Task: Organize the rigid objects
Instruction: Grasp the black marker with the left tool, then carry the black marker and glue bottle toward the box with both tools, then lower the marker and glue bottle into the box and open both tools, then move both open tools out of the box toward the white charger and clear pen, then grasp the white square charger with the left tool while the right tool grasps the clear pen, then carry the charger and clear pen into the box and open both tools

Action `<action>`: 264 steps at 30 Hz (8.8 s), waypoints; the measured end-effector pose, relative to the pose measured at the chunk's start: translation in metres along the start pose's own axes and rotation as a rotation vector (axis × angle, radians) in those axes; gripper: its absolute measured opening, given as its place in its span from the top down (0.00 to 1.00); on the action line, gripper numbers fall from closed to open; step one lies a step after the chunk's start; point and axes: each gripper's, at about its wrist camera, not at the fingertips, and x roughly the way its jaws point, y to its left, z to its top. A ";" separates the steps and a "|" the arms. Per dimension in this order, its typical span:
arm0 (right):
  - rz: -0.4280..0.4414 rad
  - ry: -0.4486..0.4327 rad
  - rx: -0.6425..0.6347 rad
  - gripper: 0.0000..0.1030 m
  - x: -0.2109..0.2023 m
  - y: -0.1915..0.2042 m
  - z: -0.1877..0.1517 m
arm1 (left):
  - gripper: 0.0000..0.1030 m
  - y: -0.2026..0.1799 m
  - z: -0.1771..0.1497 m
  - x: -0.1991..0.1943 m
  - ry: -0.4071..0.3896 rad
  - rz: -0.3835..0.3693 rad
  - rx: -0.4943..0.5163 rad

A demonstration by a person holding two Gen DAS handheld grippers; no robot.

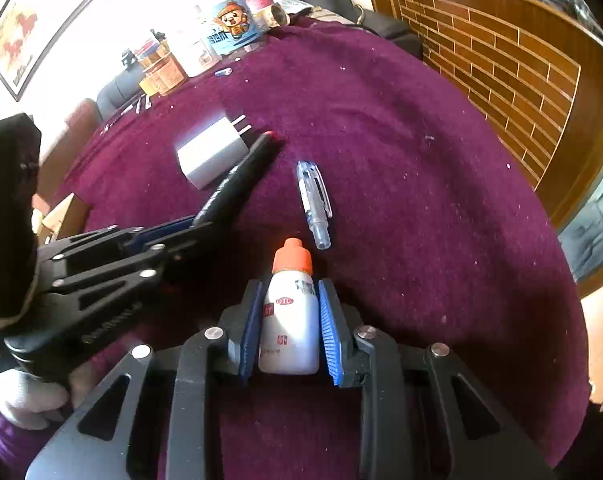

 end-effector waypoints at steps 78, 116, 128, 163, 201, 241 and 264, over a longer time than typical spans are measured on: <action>-0.003 -0.052 -0.503 0.76 -0.021 0.243 -0.046 | 0.89 0.215 -0.248 -0.231 -0.351 0.107 -0.638; 0.207 0.269 -0.641 0.75 0.083 0.391 -0.094 | 0.44 0.291 -0.276 -0.247 -0.333 0.235 -0.822; 0.161 0.117 -0.730 0.61 0.050 0.391 -0.102 | 0.43 0.282 -0.278 -0.256 -0.336 0.279 -0.832; 0.007 -0.018 -0.480 0.55 0.028 0.235 -0.038 | 0.43 0.193 -0.191 -0.215 -0.209 0.280 -0.626; -0.069 -0.043 -0.031 0.85 0.030 -0.013 0.048 | 0.44 0.036 0.038 -0.005 -0.057 0.057 -0.018; 0.196 -0.018 -0.340 0.87 0.006 0.204 0.016 | 0.61 0.237 -0.097 -0.167 -0.250 0.185 -0.465; 0.289 0.266 -0.582 0.87 0.106 0.369 -0.067 | 0.60 0.355 -0.122 -0.124 -0.124 0.198 -0.697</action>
